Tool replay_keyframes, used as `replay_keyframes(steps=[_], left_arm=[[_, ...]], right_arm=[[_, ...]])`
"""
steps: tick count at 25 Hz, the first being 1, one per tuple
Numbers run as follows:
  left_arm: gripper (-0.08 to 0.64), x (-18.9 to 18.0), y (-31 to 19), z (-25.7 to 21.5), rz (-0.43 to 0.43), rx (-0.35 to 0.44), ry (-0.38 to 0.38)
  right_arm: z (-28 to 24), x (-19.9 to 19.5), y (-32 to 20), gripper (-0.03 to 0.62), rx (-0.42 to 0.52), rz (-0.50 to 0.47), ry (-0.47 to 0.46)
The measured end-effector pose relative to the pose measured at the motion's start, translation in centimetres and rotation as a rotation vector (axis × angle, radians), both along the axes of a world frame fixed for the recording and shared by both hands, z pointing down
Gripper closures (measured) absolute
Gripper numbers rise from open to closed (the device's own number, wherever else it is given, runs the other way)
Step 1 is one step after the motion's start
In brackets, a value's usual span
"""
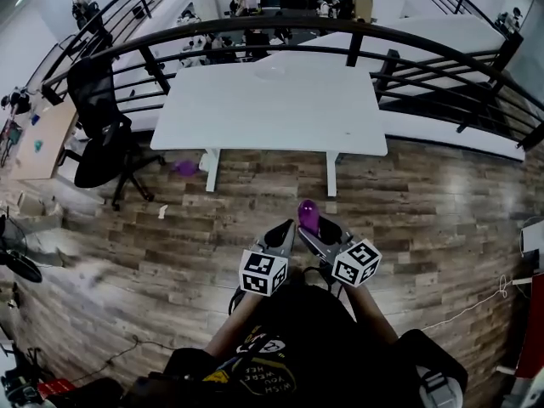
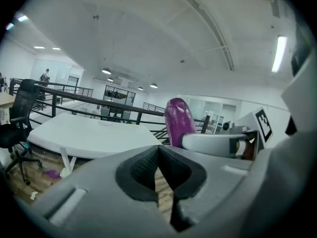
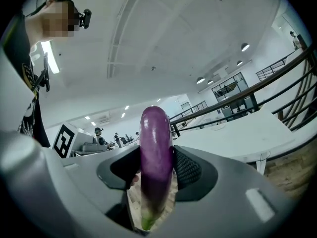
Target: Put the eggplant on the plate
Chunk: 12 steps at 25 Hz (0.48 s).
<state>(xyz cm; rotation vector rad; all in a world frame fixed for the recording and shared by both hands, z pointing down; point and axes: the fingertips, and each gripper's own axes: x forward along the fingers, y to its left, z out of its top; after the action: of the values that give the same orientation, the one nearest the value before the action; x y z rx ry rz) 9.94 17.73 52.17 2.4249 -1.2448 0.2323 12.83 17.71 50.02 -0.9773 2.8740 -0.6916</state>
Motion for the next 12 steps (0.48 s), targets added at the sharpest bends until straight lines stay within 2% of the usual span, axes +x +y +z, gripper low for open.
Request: replay_keyframes(steps=[4, 9, 12], left_arm=[[0.555, -0.4, -2.8, 1.1, 0.006, -0.036, 0.015], [0.555, -2.4, -8.3, 0.5, 0.011, -0.006, 0.006], [0.555, -4.1, -11.4, -0.4, 0.02, 0.015, 0.026]], right_arm=[[0.4, -0.3, -2.5, 0.377, -0.025, 0.014, -0.007], [1.2, -1.6, -6.7, 0.377, -0.047, 0.051, -0.006], [0.6, -3.1, -9.5, 0.377, -0.026, 0.07, 0.01]])
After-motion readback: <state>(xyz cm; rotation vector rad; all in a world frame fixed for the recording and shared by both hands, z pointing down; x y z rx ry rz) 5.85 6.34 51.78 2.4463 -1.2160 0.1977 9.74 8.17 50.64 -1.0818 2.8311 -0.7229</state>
